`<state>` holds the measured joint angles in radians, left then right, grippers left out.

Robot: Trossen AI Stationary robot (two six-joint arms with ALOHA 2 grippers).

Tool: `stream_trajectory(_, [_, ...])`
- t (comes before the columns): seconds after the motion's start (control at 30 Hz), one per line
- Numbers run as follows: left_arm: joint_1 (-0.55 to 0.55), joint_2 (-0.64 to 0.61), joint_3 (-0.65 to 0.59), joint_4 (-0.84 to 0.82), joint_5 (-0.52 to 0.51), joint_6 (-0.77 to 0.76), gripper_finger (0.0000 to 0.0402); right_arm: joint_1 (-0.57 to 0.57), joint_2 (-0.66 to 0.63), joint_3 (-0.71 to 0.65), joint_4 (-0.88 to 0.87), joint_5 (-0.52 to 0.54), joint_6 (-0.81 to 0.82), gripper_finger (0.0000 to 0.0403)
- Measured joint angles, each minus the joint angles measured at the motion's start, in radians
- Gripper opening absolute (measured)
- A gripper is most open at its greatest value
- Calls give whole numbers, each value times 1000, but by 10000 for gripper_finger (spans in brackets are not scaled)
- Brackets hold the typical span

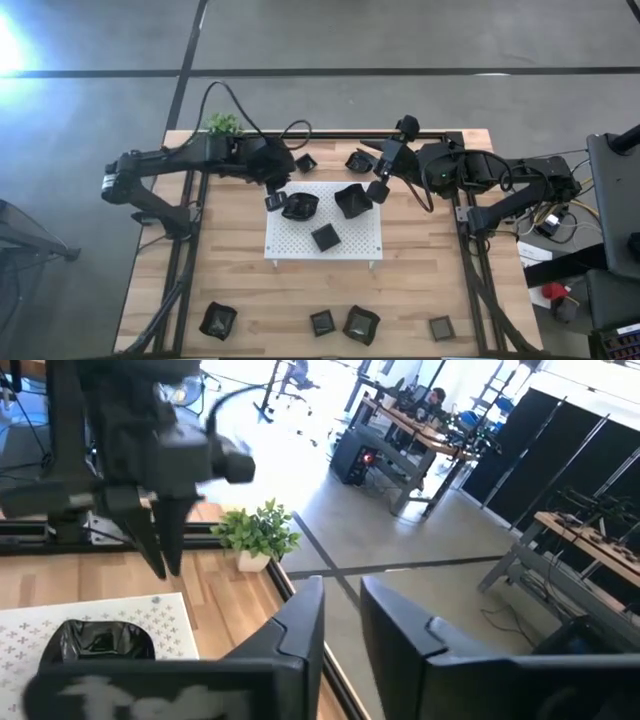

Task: Pick & Place Mini shaped plates
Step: Stack the black distorted square plate on top of the black distorted square plate on the shelf

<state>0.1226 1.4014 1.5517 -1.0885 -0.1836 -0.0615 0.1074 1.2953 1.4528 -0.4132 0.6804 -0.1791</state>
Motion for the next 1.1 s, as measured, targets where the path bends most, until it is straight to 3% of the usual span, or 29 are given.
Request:
stream_trajectory(0.23, [-115, -77, 0, -48, -44, -43, 2, 0, -6, 0, -1, 0, -5, 11])
stream_trajectory(0.57, [-402, -100, -48, -160, -106, -212, 0, 0, -13, 0, -1, -1, -8, 8])
stream_trajectory(1.1, [-759, -99, -246, -179, -87, -561, 0, 0, -13, 0, -2, -9, -4, 8])
